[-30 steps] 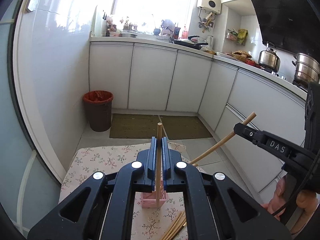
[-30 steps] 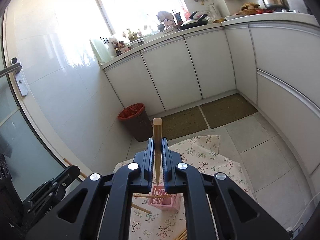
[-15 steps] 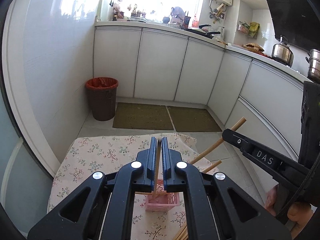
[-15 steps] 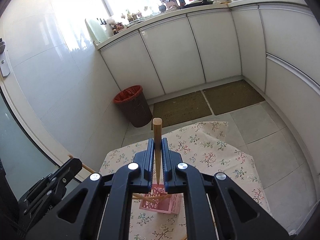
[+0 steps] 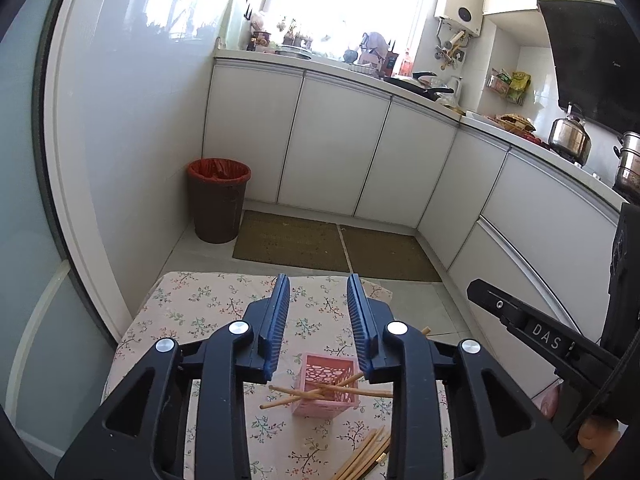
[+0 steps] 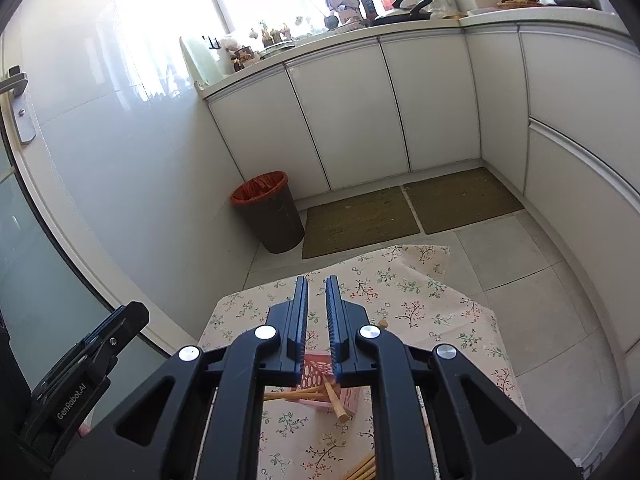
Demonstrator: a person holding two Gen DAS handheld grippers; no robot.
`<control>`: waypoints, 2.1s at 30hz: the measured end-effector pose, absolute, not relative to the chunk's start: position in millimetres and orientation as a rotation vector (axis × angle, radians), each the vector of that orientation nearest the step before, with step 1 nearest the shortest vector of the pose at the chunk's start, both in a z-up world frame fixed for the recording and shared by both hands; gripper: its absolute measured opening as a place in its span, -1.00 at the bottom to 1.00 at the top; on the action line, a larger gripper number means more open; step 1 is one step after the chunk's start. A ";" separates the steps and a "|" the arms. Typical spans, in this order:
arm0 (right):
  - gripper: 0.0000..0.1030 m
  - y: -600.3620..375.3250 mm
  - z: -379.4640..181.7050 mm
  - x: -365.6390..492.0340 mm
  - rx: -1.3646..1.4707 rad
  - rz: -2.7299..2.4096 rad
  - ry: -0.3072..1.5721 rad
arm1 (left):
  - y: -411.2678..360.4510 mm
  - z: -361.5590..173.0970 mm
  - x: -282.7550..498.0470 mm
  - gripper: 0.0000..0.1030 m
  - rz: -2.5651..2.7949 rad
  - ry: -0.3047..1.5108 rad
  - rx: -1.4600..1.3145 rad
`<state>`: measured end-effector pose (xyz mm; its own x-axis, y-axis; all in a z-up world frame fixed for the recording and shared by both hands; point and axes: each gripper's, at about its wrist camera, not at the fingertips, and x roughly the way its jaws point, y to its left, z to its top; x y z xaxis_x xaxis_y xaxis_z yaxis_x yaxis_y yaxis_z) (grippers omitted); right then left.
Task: Organize utensils
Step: 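Withdraw both open tools from the basket, then grasp the black chopstick with the left tool while the right tool grasps a wooden one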
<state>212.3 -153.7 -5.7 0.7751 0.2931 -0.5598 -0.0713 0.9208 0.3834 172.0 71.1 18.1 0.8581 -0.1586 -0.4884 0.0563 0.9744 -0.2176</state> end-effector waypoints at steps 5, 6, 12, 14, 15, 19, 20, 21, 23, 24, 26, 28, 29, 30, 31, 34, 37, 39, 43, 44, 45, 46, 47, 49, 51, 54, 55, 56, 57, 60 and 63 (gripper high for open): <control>-0.05 -163.1 2.8 187.5 0.359 0.153 0.617 | 65.5 25.2 152.2 -0.02 -0.127 0.516 -0.182; 0.08 -165.1 2.5 182.5 0.354 0.141 0.620 | 63.3 25.4 147.6 0.15 -0.127 0.516 -0.177; 0.85 -200.8 -27.7 140.4 0.391 -0.008 0.660 | 54.6 2.8 120.1 0.78 -0.104 0.562 -0.147; 0.85 -216.5 -47.0 131.0 0.406 -0.043 0.725 | 54.2 -9.9 115.5 0.82 -0.090 0.596 -0.146; 0.85 -225.1 -57.4 125.9 0.419 -0.063 0.754 | 54.7 -16.7 113.6 0.84 -0.085 0.615 -0.147; 0.85 -255.1 -98.2 103.3 0.467 -0.134 0.851 | 46.6 -50.4 118.3 0.86 -0.072 0.726 -0.107; 0.85 -260.5 -109.2 97.9 0.486 -0.135 0.882 | 42.6 -60.3 120.3 0.86 -0.076 0.763 -0.088; 0.85 -265.4 -121.1 92.4 0.510 -0.127 0.919 | 38.3 -71.6 122.9 0.86 -0.092 0.804 -0.071; 0.85 -275.3 -145.9 83.3 0.578 -0.109 1.004 | 25.4 -96.2 130.9 0.86 -0.170 0.906 -0.052; 0.85 -281.8 -160.6 77.4 0.635 -0.100 1.048 | 17.3 -109.9 134.7 0.85 -0.225 0.968 -0.040; 0.85 -293.9 -191.8 66.3 0.759 -0.077 1.145 | -4.2 -133.4 142.6 0.65 -0.334 1.073 -0.015; 0.85 -302.5 -218.6 56.6 0.845 -0.070 1.226 | -24.0 -154.2 152.2 0.45 -0.446 1.167 -0.016; 0.85 -306.0 -228.3 52.4 0.871 -0.078 1.248 | -34.2 -163.5 157.4 0.32 -0.488 1.210 -0.022; 0.85 -308.4 -235.2 47.8 0.890 -0.085 1.260 | -43.2 -172.4 163.2 0.26 -0.520 1.247 -0.023; 0.85 -309.9 -239.9 44.6 0.900 -0.091 1.269 | -52.3 -180.7 169.1 0.22 -0.544 1.276 -0.019; 0.85 -312.5 -247.4 40.3 0.894 -0.084 1.288 | -75.6 -202.8 187.6 0.07 -0.555 1.328 0.004; 0.85 -311.4 -258.4 42.2 0.893 -0.072 1.316 | -89.8 -222.4 204.8 -0.08 -0.555 1.360 0.006; 0.85 -311.5 -267.7 43.4 0.906 -0.063 1.343 | -93.8 -232.2 210.9 -0.13 -0.558 1.374 -0.006; 0.85 -311.3 -278.7 46.6 0.935 -0.048 1.375 | -98.6 -241.3 217.3 -0.13 -0.572 1.396 -0.014; 0.85 -310.3 -279.2 46.8 0.937 -0.044 1.378 | -99.4 -243.1 218.1 -0.13 -0.575 1.400 -0.015; 0.85 -308.8 -279.2 48.0 0.933 -0.040 1.380 | -99.7 -245.5 218.8 -0.13 -0.575 1.406 -0.018; 0.85 -307.4 -278.8 48.5 0.925 -0.035 1.381 | -100.3 -248.2 219.3 -0.13 -0.570 1.409 -0.013; 0.85 -305.6 -278.0 48.5 0.916 -0.031 1.381 | -99.2 -248.8 219.2 -0.13 -0.568 1.414 -0.010; 0.85 -303.3 -278.4 49.2 0.903 -0.027 1.385 | -98.3 -253.4 222.8 -0.15 -0.558 1.421 -0.006; 0.85 -301.0 -279.2 48.7 0.900 -0.023 1.394 | -97.8 -253.7 223.7 -0.21 -0.550 1.422 0.009; 0.85 -298.8 -281.2 48.3 0.895 -0.021 1.409 | -100.0 -258.6 222.1 -0.23 -0.512 1.418 0.087; 0.85 -298.3 -281.7 48.4 0.893 -0.021 1.412 | -100.1 -258.6 221.6 -0.24 -0.512 1.419 0.096; 0.85 -297.8 -282.1 48.3 0.889 -0.022 1.415 | -100.3 -258.7 221.2 -0.27 -0.508 1.417 0.105; 0.85 -296.9 -282.6 48.4 0.884 -0.023 1.418 | -100.1 -259.2 220.8 -0.31 -0.503 1.414 0.113; 0.85 -293.9 -284.6 49.7 0.875 -0.026 1.431 | -100.1 -259.3 220.5 -0.55 -0.471 1.404 0.150; 0.85 -289.4 -285.1 49.9 0.872 -0.026 1.440 | -96.9 -260.1 220.1 -0.80 -0.441 1.391 0.165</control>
